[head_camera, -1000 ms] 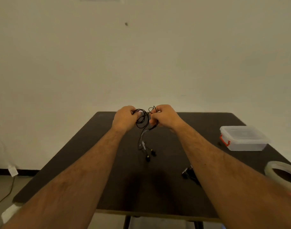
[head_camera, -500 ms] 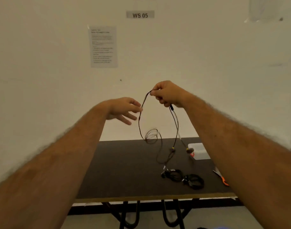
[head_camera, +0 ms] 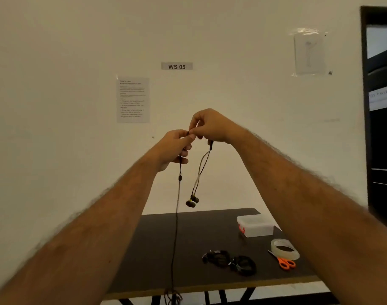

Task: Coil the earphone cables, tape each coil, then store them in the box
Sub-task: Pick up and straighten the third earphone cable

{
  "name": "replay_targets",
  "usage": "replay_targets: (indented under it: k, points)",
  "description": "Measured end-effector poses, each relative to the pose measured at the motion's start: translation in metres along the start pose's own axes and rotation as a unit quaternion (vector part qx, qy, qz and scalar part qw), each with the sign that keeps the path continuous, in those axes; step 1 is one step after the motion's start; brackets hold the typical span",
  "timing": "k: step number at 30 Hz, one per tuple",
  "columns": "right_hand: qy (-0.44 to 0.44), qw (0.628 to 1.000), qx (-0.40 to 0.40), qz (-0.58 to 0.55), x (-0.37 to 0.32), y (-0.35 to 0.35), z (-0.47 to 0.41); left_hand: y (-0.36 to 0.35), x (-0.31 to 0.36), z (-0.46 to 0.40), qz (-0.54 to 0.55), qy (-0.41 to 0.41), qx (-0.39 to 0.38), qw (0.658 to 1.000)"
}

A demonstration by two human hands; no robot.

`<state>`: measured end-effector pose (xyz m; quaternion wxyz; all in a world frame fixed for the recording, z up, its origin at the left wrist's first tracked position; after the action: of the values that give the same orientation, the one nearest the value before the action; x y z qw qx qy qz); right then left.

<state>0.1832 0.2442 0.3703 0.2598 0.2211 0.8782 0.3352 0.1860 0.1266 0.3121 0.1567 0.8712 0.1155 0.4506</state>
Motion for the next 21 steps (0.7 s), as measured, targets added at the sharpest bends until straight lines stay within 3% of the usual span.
replay_targets:
  k: [5,9,12,18,21]
  points:
    - [-0.015,0.989,0.016,-0.148,0.021,0.005,0.014,0.008,0.003,0.005,-0.008,-0.016,0.046,0.999]
    - [-0.033,0.962,-0.079,-0.258,0.021,-0.015,0.023,0.008,0.016,0.010,-0.045,-0.011,0.021,0.999]
    - [-0.020,0.958,-0.114,-0.262,0.014,-0.023,0.026,0.006,0.026,0.013,-0.082,-0.017,0.005,0.997]
    - [0.003,0.995,0.035,-0.094,0.021,0.004,0.033,0.012,0.009,0.023,-0.051,0.014,-0.011,0.999]
    - [-0.014,0.986,0.123,-0.115,0.027,0.014,0.039,0.011,0.000,0.029,-0.055,0.030,-0.034,0.997]
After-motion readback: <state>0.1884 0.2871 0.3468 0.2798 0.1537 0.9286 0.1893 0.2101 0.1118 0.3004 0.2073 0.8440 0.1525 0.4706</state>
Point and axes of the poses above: each hand's wrist, its own z-axis away from the middle knuckle, its own y-axis out of the back of the hand, x = y × z, the point moved 7 cm from there along -z, towards the middle knuckle, and after that the axes turned 2 degrees about -x, right-handed, at the moved point
